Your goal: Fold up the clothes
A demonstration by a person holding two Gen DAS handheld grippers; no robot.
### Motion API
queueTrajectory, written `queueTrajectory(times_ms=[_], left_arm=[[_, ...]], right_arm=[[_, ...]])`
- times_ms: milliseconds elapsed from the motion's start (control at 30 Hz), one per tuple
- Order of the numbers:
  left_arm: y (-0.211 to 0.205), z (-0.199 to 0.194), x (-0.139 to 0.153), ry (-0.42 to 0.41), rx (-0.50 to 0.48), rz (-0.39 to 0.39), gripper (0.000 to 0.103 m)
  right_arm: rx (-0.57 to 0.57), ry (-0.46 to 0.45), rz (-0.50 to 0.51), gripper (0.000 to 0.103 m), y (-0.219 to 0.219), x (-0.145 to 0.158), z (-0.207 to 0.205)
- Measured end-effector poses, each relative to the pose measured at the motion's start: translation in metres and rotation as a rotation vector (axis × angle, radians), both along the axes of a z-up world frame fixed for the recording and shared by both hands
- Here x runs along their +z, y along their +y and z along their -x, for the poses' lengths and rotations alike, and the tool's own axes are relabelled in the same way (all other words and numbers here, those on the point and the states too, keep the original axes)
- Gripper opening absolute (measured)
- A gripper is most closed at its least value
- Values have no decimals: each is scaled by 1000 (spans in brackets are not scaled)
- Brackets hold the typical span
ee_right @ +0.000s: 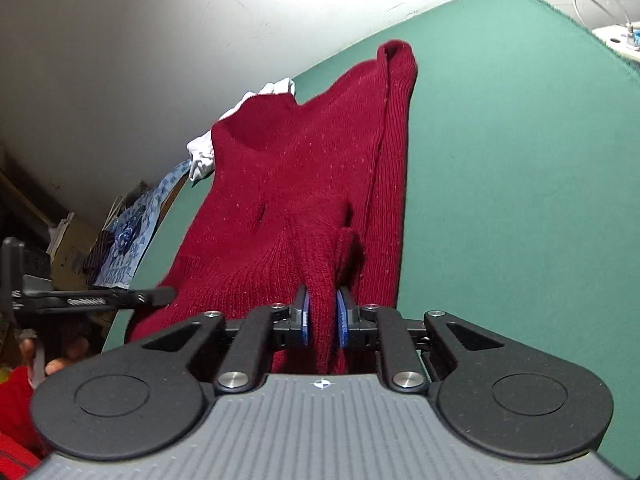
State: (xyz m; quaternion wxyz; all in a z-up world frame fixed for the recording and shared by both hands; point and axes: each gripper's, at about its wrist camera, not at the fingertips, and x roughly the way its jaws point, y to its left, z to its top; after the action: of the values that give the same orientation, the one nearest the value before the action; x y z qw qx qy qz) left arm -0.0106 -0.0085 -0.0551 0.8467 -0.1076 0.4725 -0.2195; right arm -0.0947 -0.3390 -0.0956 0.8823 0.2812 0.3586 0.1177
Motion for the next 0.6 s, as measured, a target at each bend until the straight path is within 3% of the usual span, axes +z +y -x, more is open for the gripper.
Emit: queueTrajectory(times_ms=[67, 133, 233, 300, 400, 433, 533, 600], left_arm=[[3, -1, 3, 7, 18, 9, 11], [6, 0, 10, -2, 39, 21, 11], [7, 3, 22, -65, 63, 16, 12], [6, -1, 20, -82, 71, 3, 13], [-4, -12, 8, -60, 82, -14, 12], [-9, -15, 5, -63, 84, -24, 12], [-21, -18, 5, -98, 90, -95, 11], [-27, -19, 6, -129, 94, -155, 11]], right_arm=[[-4, -10, 9, 28, 1, 2, -4], [-11, -12, 9, 29, -1, 4, -3], [-9, -54, 75, 40, 1, 16, 1], [14, -110, 126, 42, 7, 22, -2], [42, -125, 171, 43, 20, 19, -19], [43, -117, 192, 42, 23, 16, -24], [32, -109, 256, 15, 25, 14, -32], [-23, -110, 249, 14, 17, 14, -29]])
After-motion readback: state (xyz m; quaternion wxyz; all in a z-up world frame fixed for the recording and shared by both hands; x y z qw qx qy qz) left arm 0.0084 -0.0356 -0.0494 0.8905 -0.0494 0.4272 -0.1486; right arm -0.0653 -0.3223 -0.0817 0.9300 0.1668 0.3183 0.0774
